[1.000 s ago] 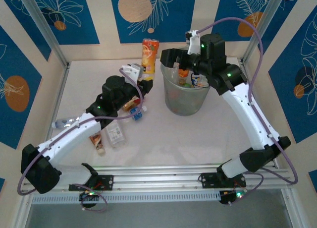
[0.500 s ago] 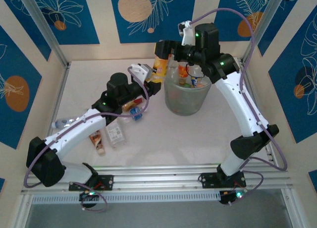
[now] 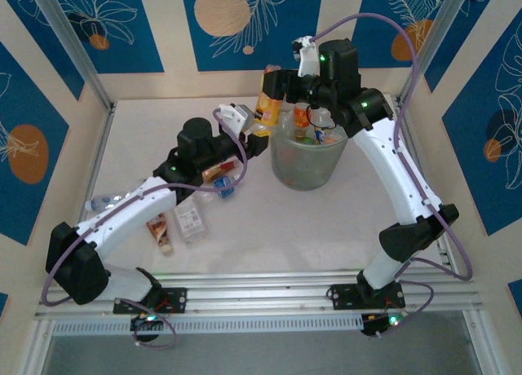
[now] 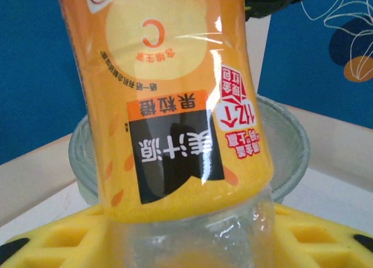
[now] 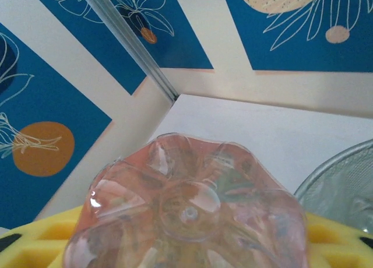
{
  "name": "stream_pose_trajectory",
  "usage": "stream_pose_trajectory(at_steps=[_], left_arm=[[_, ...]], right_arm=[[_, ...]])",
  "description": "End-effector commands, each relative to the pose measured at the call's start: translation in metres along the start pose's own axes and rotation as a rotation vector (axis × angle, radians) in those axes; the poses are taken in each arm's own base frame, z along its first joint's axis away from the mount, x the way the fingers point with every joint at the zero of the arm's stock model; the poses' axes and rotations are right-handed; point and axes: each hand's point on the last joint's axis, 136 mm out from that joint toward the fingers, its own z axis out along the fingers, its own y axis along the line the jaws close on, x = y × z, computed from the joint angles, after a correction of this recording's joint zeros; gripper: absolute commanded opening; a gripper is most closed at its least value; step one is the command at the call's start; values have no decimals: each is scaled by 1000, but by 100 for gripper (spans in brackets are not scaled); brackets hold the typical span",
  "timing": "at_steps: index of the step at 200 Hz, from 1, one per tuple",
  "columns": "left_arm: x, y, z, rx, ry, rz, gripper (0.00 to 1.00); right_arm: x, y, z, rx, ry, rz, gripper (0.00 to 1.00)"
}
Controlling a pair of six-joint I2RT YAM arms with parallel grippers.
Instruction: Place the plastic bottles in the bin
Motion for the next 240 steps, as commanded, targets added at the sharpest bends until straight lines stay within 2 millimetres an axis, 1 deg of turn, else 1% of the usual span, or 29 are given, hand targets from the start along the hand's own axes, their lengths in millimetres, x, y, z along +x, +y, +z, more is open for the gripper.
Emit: stream_pose_trajectory(at_steps=[1,8,20,22,24,49,87,112,124,129,145,168,203,240], left_arm=[[-42,-5,-3,14,-108,44,66],[-46,-4,-4,7,-117,46,74],[-51,-3,-7,-1,-124,49,91],[-52,-3,-7,-3,-124,49,97],[-53,-2,-8,-6,-126,49,99],[-62,-1,-18,-30,-139,60,100],[-65,7,-42,-108,-158,47,99],[-59,20,-57,-201,-147,24,100],[-54,30,-64,-263,-131,5,100],[-52,34,-67,-292,-122,-4,99],[-45,48,-76,-380,-93,-26,99],[-36,67,-90,-509,-60,-60,100],[-29,80,-102,-594,-29,-76,99],[-18,90,-108,-655,10,-93,100]], right_arm=[[-12,5,-14,30,-54,-85,47],[-16,3,-16,53,-68,-101,47],[-24,0,-22,91,-101,-129,46],[-26,-1,-23,99,-107,-132,46],[-27,-1,-24,105,-112,-137,46],[-49,-7,-41,204,-194,-208,47],[-89,-11,-73,336,-347,-324,47],[-108,-13,-87,398,-421,-381,47],[-113,-19,-89,437,-434,-392,46],[-114,-24,-89,459,-436,-392,47],[-109,-36,-83,493,-418,-385,46],[-95,-55,-66,534,-380,-379,46],[-77,-78,-45,557,-348,-369,46],[-58,-101,-32,575,-294,-318,46]])
